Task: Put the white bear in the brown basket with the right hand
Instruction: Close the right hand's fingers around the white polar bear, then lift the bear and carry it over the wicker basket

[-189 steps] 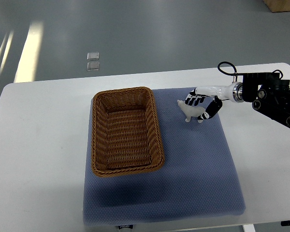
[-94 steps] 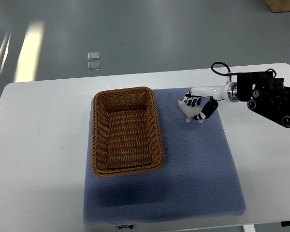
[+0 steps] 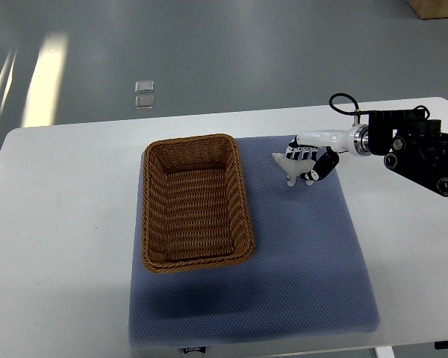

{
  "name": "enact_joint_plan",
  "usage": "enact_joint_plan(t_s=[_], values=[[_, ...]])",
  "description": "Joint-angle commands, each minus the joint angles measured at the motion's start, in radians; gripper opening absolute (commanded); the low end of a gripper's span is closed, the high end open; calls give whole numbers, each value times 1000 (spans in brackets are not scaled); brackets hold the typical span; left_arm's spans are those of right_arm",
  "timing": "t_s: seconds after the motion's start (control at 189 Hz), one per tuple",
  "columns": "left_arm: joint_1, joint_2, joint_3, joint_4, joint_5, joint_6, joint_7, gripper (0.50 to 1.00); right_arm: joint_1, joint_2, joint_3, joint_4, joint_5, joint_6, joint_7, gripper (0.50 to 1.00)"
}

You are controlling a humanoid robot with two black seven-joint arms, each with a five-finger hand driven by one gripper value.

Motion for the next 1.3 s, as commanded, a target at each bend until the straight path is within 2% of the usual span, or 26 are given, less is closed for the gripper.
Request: enact_joint_plan(t_s=[0.0,0.265,0.593,0.689,0.922,1.065,1.293], values=[[0,0,0,0,0,0,0,1000,31,2,3,0,2,-12,1,500],[0,0,0,0,-1,0,0,1000,163,19,1,49,12,-10,4,500],[0,0,-1,2,-1,0,0,1000,318,141,-45,123,12,16,7,500],[0,0,-3,2,-1,0,0,1000,331,189,-79,123,9,16,7,500],[0,0,-3,2,-1,0,0,1000,327,221,-123,118,3,16,6,500],[0,0,-1,2,-1,0,0,1000,324,226,-126,117,3,19,6,582],[0,0,-1,0,0,0,0,1000,322,230,-140,117,3,36,4,762]])
